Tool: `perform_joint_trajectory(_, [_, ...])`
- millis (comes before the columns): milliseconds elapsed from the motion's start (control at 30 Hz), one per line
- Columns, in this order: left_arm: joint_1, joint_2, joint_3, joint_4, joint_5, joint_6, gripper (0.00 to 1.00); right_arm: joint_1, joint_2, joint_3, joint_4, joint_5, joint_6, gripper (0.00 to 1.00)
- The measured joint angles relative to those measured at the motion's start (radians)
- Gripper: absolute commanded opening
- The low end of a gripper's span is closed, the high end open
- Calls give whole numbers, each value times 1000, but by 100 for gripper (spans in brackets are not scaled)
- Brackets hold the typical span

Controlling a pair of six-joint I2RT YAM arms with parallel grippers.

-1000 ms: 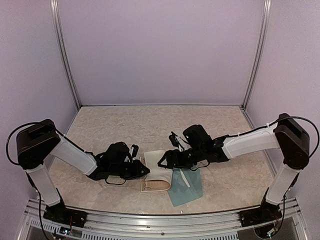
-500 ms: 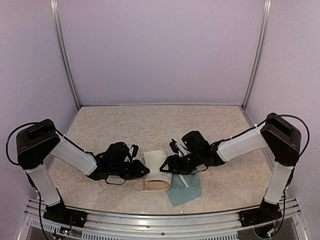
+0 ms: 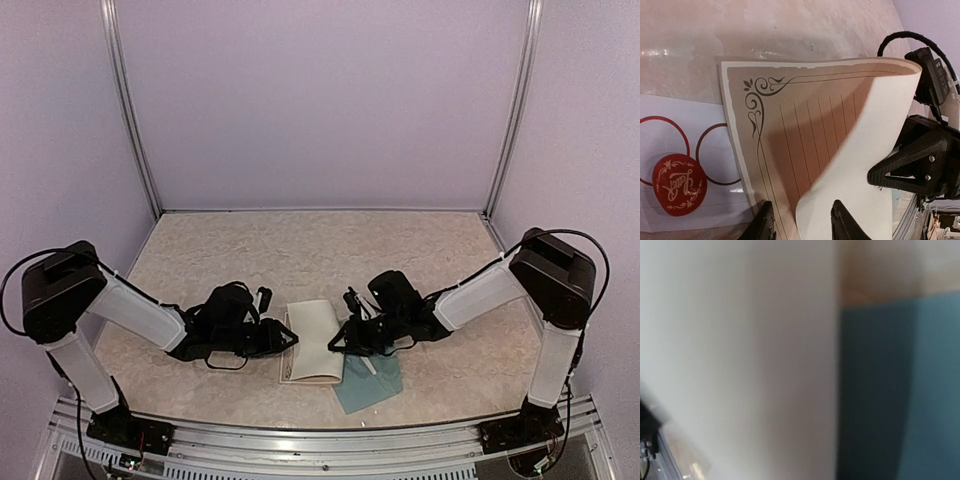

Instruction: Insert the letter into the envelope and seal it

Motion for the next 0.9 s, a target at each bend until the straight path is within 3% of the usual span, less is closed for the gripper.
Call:
perform_joint_trajectory(333, [24, -280, -120, -46, -40, 9, 72, -18, -49, -89, 159, -58, 13, 8])
perform_joint_trajectory(633, [80, -491, -190, -43, 30, 53, 81, -27, -205, -117, 291, -167, -26, 6])
perform_joint_trajectory(900, [88, -597, -182, -23, 148, 98, 88, -27, -404, -76, 198, -204, -146, 7])
